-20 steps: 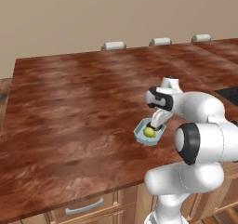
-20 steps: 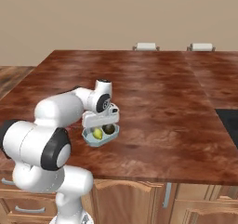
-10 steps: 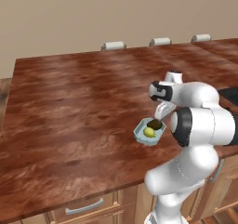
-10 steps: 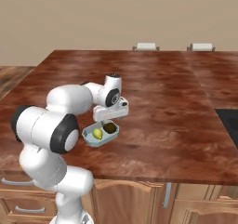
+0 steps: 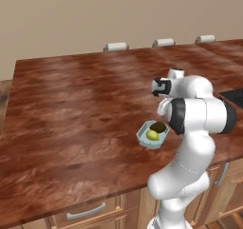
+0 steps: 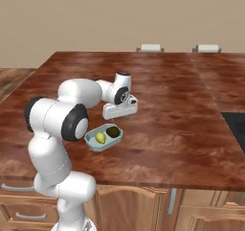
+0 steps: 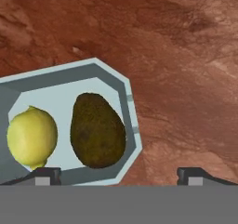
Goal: Take the lemon and avocado out of the freezer and place them in the tupperware container on the counter. Then put the tupperware containing the vegetables back in the freezer.
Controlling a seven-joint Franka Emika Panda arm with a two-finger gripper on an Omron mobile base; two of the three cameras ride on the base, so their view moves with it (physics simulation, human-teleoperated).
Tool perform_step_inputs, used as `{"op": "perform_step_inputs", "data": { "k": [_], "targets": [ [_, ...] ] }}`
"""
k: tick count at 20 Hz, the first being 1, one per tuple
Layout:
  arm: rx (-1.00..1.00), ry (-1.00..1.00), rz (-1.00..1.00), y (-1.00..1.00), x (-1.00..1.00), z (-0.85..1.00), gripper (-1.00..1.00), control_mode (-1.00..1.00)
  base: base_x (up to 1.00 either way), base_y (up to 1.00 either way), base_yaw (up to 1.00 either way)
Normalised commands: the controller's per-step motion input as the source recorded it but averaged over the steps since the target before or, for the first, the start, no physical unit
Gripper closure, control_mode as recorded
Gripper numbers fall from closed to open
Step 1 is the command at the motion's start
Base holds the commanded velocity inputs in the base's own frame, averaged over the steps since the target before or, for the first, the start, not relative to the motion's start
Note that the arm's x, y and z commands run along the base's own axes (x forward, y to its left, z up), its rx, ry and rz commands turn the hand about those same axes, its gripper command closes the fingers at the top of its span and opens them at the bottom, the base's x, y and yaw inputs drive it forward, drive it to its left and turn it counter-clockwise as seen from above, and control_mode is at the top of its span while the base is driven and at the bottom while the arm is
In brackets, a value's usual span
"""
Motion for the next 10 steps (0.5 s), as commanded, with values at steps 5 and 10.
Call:
{"op": "perform_step_inputs", "data": {
  "k": [5,10],
  "targets": [
    [-0.03,-0.08,0.0,0.0,0.27,-0.22,-1.0,-1.0,0.0,0.0,0.0],
    [-0.12,-0.13,0.0,0.0,0.01,-0.48,-1.0,-1.0,0.0,0.0,0.0]
  ]
}}
